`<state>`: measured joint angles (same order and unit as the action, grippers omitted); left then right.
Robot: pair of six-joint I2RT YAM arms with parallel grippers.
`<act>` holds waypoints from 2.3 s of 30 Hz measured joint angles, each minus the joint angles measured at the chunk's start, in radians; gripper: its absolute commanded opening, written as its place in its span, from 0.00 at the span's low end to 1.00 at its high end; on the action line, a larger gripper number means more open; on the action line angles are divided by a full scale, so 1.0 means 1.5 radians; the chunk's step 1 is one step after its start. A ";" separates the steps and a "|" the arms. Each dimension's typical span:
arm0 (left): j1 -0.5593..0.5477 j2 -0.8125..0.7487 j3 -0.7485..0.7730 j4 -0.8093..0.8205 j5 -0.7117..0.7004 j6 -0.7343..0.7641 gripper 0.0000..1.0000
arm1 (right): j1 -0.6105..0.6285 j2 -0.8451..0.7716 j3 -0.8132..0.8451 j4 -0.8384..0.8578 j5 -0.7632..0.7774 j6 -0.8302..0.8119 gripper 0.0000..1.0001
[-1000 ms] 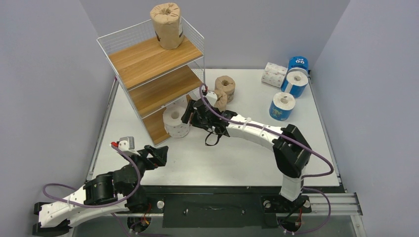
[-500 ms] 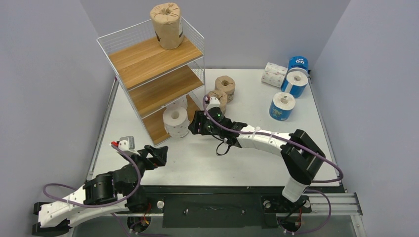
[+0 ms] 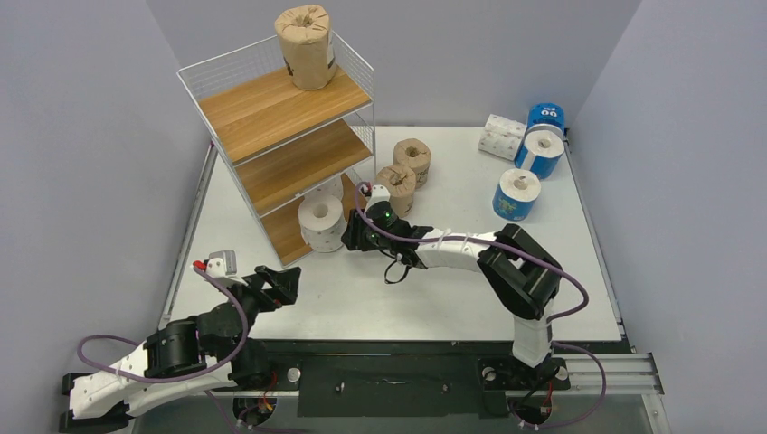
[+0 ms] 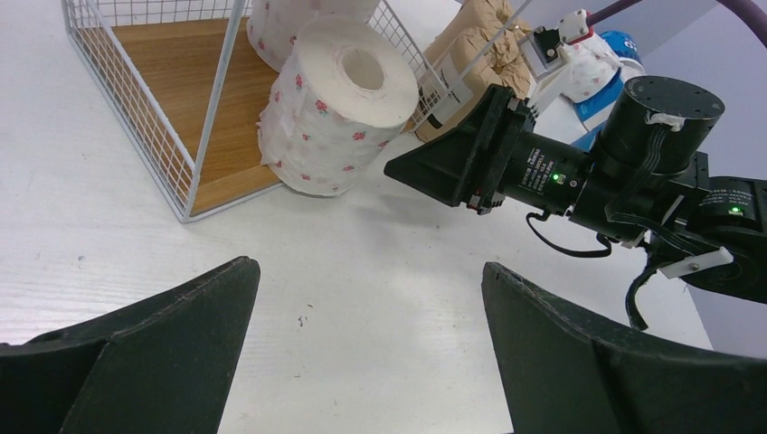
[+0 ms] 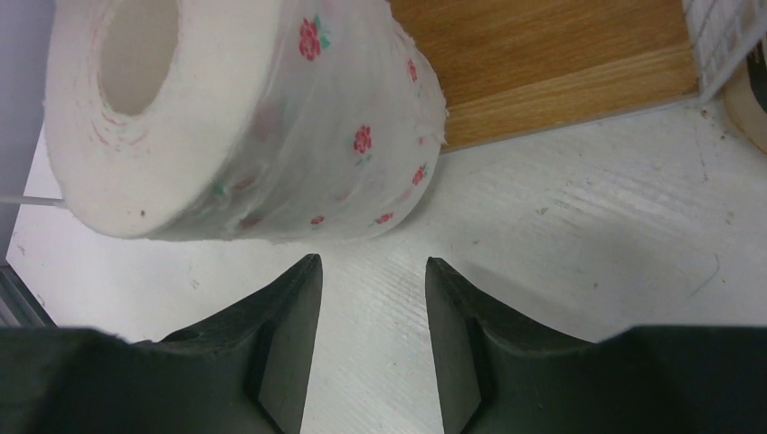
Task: Place and organize the paper towels onto the shelf
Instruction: Place the paper towel on the shelf.
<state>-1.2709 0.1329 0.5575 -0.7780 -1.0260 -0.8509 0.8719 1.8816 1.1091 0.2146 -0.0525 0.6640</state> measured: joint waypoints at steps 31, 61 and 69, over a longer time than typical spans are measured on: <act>0.000 0.014 0.019 -0.003 -0.009 0.004 0.93 | 0.005 0.152 0.193 -0.016 -0.023 0.038 0.42; 0.000 0.024 0.019 -0.005 -0.009 0.004 0.93 | 0.004 0.225 0.220 0.108 -0.106 0.148 0.48; 0.000 0.026 0.019 -0.004 -0.009 0.004 0.93 | -0.018 0.144 0.114 0.123 -0.115 0.148 0.41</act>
<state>-1.2709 0.1715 0.5854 -0.7841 -1.0401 -0.8452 0.8452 2.0979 1.2808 0.3985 -0.2253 0.8864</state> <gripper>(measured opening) 0.932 0.475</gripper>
